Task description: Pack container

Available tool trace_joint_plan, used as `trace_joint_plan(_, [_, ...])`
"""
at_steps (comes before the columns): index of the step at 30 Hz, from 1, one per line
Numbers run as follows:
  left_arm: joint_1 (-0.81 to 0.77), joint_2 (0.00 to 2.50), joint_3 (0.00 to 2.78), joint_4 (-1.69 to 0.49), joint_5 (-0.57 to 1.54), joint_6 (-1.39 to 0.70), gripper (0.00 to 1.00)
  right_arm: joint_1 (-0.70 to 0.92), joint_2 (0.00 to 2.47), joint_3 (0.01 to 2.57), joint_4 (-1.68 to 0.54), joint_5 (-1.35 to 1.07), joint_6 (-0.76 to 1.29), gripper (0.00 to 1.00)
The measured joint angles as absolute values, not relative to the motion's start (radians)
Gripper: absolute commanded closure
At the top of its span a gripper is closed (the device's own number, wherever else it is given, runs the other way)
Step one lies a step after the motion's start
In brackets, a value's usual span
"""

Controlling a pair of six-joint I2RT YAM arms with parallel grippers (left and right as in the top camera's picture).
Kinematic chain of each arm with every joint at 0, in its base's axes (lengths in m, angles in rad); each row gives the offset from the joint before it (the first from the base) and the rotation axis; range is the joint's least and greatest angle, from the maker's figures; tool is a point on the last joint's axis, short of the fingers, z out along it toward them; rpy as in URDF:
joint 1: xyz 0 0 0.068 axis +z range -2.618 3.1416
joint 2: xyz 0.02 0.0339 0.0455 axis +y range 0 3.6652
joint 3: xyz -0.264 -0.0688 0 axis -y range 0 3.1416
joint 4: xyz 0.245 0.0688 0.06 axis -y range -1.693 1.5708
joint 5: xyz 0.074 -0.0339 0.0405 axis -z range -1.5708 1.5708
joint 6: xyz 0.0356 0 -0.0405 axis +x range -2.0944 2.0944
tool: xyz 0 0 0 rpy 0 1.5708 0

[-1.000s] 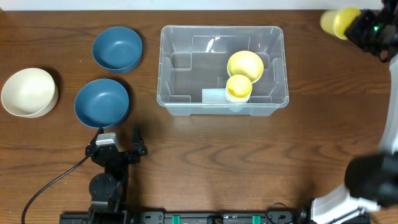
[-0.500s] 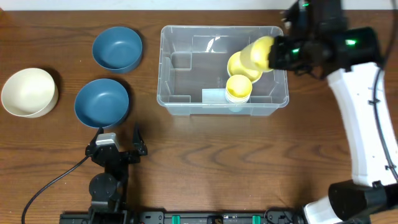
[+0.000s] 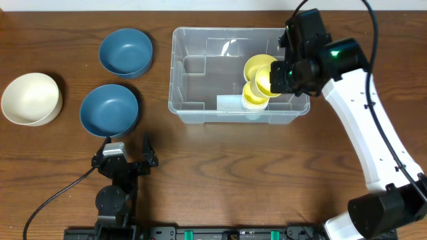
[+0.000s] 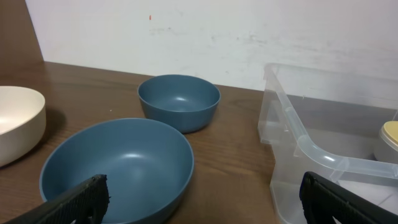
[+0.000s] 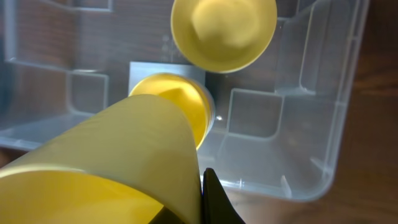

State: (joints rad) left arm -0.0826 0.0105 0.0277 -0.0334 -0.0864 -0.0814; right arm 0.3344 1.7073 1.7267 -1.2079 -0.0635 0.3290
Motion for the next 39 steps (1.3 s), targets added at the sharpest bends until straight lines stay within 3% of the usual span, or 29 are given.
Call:
trace_joint_plan(6, [-0.083,0.01,0.028,-0.033,-0.086,-0.081,0.02,0.334,1.708,1.614,-1.072,-0.051,0.332,0.97])
trace_joint_plan(7, [-0.083,0.01,0.028,-0.033,-0.086,-0.081,0.02,0.334,1.708,1.601,-1.055,-0.052,0.332,0.92])
trace_joint_plan(9, [-0.083,0.01,0.028,-0.033,-0.086,-0.081,0.02,0.334,1.708,1.579,-1.028,-0.058,0.33,0.64])
trace_joint_plan(11, [-0.083,0.01,0.028,-0.033,-0.086,-0.081,0.02,0.334,1.708,1.565,-1.015,-0.067,0.325,0.56])
trace_joint_plan(14, [-0.083,0.01,0.028,-0.033,-0.086,-0.081,0.02,0.334,1.708,1.555,-1.009,-0.088,0.307,0.26])
trace_joint_plan(16, [-0.083,0.01,0.028,-0.033,-0.086,-0.081,0.02,0.334,1.708,1.555,-1.005,-0.104,0.295,0.16])
trace_joint_plan(27, [-0.083,0.01,0.028,-0.033,-0.086,-0.081,0.02,0.302,1.705,1.684,-1.084,-0.154,0.279,0.01])
trace_joint_plan(39, [-0.083,0.01,0.028,-0.033,-0.086,-0.081,0.02,-0.164,1.665,1.8,-1.034,-0.053,0.326,0.01])
